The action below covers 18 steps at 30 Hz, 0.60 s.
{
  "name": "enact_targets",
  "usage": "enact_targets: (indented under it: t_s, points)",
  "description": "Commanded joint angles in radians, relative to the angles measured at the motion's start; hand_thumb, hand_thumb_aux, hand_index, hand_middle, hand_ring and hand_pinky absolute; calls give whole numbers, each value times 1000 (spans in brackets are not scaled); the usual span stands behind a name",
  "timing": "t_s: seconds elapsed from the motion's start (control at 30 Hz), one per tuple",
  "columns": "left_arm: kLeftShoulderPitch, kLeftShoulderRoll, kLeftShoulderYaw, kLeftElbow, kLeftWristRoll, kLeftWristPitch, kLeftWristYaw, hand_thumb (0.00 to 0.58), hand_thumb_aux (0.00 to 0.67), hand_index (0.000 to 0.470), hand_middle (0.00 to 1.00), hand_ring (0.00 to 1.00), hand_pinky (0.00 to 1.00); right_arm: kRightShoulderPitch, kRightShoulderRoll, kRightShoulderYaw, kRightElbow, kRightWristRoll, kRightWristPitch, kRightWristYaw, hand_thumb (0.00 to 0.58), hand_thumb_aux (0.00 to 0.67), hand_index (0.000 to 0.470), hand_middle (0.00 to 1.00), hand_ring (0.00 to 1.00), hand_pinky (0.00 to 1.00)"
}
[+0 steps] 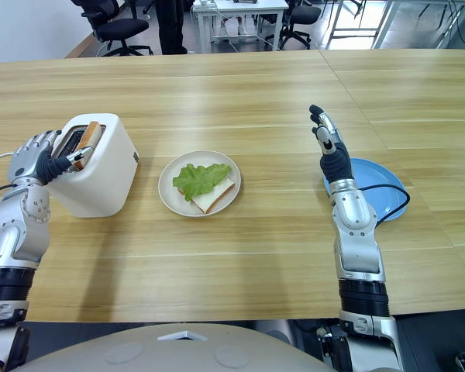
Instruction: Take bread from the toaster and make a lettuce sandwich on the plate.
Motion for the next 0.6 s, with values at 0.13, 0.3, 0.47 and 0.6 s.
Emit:
enact_targets:
  t_s: [0.13, 0.3, 0.47, 0.6]
  points:
    - [16, 13, -41, 19, -6, 7, 3, 0, 0, 0, 0, 0, 0, 10, 0, 1, 14, 1, -1, 0, 0, 0, 0, 0, 0, 0]
    - [20, 13, -58, 45, -14, 11, 5, 0, 0, 0, 0, 0, 0, 10, -3, 1, 13, 0, 4, 1, 0, 0, 0, 0, 0, 0]
    - [16, 8, -63, 66, -26, 13, 14, 53, 32, 22, 0, 0, 0, 10, -5, 1, 11, -1, 7, 2, 0, 0, 0, 0, 0, 0]
    - [10, -2, -50, 71, -52, 9, 46, 580, 670, 460, 1000, 1000, 1000, 12, -7, 2, 11, -7, 8, -1, 0, 0, 0, 0, 0, 0]
